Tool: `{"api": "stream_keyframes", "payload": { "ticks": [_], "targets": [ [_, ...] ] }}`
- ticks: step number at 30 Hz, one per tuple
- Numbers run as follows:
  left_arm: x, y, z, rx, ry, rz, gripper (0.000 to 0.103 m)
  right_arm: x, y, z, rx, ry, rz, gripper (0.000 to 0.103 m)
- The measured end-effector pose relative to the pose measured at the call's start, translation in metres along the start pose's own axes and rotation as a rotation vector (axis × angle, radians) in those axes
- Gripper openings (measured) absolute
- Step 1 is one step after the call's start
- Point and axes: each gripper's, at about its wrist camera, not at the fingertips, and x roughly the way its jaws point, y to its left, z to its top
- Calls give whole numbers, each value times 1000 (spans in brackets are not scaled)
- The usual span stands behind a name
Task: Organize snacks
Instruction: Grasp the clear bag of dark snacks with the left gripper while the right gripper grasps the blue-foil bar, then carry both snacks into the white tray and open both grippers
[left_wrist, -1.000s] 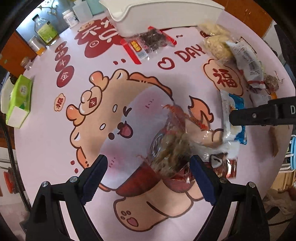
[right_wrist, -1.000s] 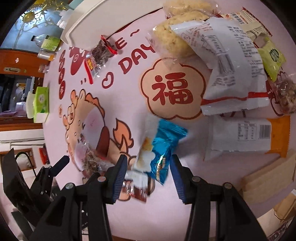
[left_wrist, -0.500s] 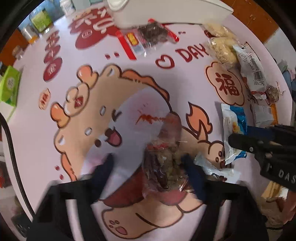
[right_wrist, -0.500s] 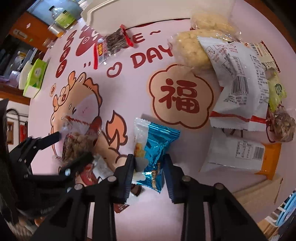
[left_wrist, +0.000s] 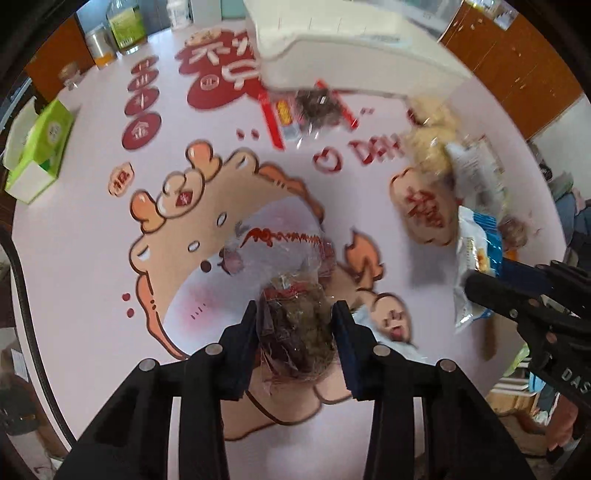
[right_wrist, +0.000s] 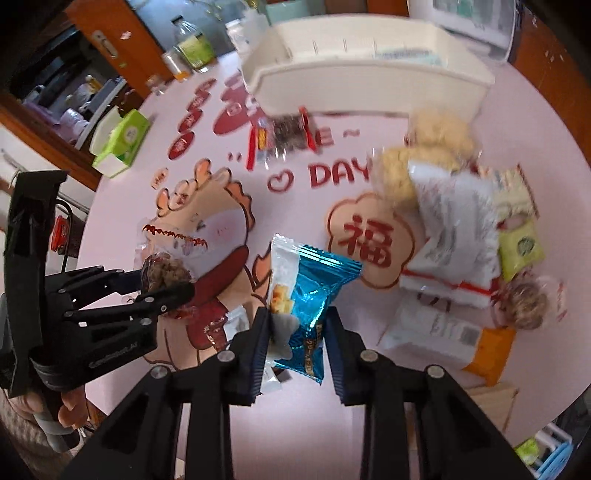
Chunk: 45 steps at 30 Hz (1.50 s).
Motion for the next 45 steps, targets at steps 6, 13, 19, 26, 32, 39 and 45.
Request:
{"api": "stream_keyframes", "payload": {
  "ticks": [6, 13, 19, 26, 32, 39, 45],
  "targets": [
    [-48, -20, 23, 7, -102, 12, 37, -36, -11, 24, -52, -62, 10, 30],
    [-88, -57, 82, 33, -204, 43, 38, -76, -48, 85, -84, -178, -1, 30],
    [-96, -81, 153, 35, -263, 89, 38, -97, -83, 150, -79, -281, -32, 30],
    [-91, -81, 241, -45, -322, 129, 38, -96, -111, 219, -66, -354, -37, 30],
    [-68, -76, 290, -98, -326, 198, 38, -63, -129, 259, -65, -328, -35, 31],
    [-42, -79, 309, -129, -314, 189, 100, -21, -145, 272, -62, -219, -17, 47],
    [-27, -83, 298, -133, -256, 207, 100, -24, -157, 258, -39, -209, 9, 55]
  ]
}}
